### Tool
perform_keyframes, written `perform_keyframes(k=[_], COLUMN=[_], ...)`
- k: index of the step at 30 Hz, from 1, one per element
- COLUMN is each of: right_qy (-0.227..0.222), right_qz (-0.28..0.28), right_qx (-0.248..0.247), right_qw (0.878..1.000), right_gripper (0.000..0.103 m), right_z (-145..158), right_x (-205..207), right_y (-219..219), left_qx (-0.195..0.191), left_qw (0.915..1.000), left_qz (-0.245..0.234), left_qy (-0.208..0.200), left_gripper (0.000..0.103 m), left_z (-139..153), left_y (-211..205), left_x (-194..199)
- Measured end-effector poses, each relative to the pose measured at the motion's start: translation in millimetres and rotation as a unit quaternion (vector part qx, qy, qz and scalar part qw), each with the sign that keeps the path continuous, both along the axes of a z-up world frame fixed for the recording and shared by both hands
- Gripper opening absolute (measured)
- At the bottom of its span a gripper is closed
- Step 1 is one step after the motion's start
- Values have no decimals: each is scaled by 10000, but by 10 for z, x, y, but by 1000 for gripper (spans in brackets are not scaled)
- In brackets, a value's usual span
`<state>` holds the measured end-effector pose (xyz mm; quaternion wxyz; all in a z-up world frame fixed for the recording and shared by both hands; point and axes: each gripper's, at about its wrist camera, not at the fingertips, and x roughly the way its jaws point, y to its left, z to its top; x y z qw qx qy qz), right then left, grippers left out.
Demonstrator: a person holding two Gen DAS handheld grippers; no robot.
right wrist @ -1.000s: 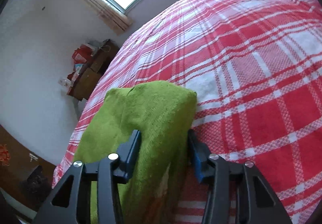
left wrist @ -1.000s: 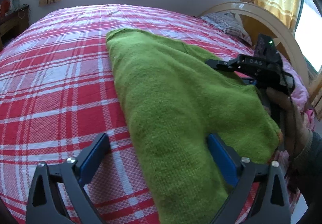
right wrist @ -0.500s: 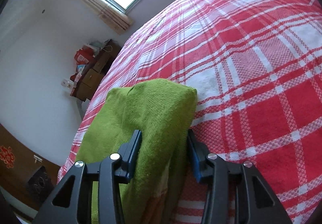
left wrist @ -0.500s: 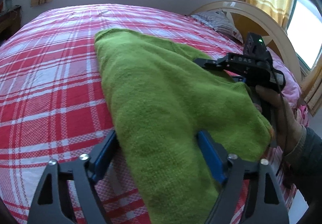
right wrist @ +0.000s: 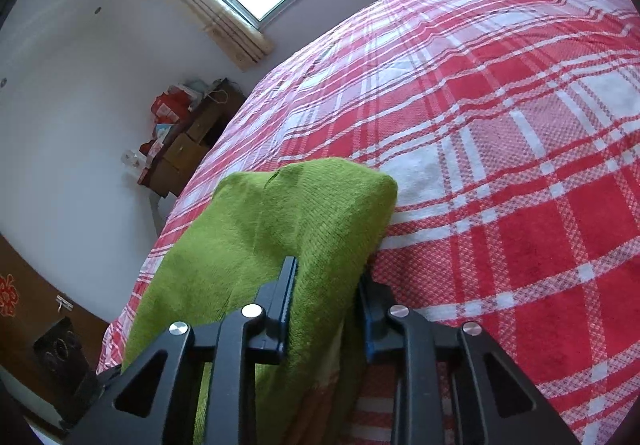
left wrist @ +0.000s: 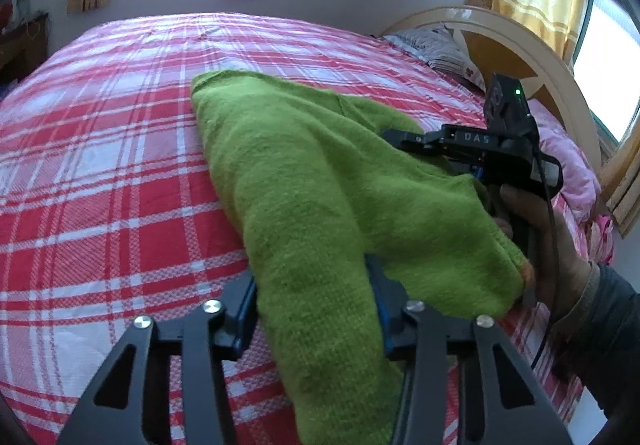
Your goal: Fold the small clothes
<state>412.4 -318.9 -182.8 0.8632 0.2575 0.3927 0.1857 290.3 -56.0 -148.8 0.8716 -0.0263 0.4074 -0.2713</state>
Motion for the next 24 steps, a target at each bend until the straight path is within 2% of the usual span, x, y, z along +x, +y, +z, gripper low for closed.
perform_keyframes(k=[7,18,24], right_qy=[-171,-296,-329], right_qz=[46,172,447], right_qx=[-223,44,203], right_qw=[9996,9994,9983], right_gripper=[24,24,23], right_z=[114,280,339], right_x=[-47,-230,-361], right_y=[87,289,529], left_qx=[190,-13,-125], left_qw=[9997,9996,9993], left_qz=[-46,-86,20], left_qy=[-163,-270,-352], left_gripper=[35,34,34], left_z=[158,319,416], left_y=[-50,137,350], left_x=[-53,-269,-476])
